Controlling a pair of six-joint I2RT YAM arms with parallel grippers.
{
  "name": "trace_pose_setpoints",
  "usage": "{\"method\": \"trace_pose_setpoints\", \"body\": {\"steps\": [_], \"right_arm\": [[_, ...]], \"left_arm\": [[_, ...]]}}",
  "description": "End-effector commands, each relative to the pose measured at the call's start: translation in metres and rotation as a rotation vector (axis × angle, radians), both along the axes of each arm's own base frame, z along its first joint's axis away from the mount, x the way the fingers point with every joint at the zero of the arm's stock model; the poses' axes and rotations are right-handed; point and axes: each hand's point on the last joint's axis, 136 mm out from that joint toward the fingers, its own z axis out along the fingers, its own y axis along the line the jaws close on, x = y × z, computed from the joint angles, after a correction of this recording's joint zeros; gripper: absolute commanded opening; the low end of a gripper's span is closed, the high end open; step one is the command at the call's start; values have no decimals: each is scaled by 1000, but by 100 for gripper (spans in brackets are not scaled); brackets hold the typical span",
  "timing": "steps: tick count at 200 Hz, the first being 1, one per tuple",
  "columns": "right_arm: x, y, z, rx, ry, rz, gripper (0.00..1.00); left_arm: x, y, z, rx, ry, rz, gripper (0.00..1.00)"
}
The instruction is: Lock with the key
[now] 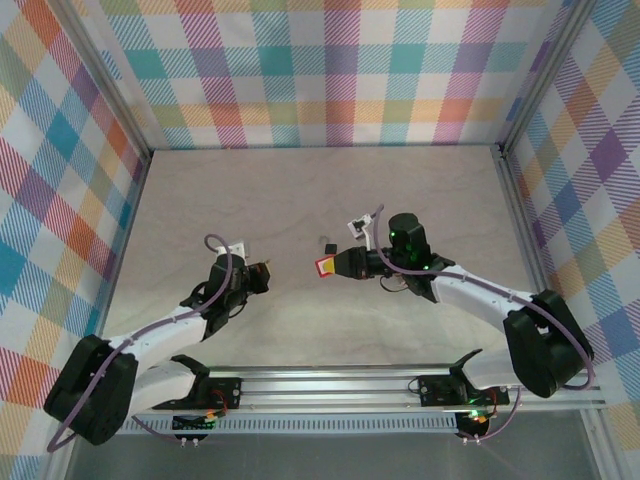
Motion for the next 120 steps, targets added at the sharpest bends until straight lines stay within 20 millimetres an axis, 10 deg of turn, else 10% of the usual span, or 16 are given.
{"method": "trace_pose_setpoints", "body": {"steps": [1, 120], "right_arm": [[3, 10, 21, 44, -104, 23, 0], [-6, 22, 17, 37, -121, 65, 0]], "left_arm": [[5, 17, -10, 92, -24, 61, 0], [16, 12, -43, 271, 38, 62, 5]]}}
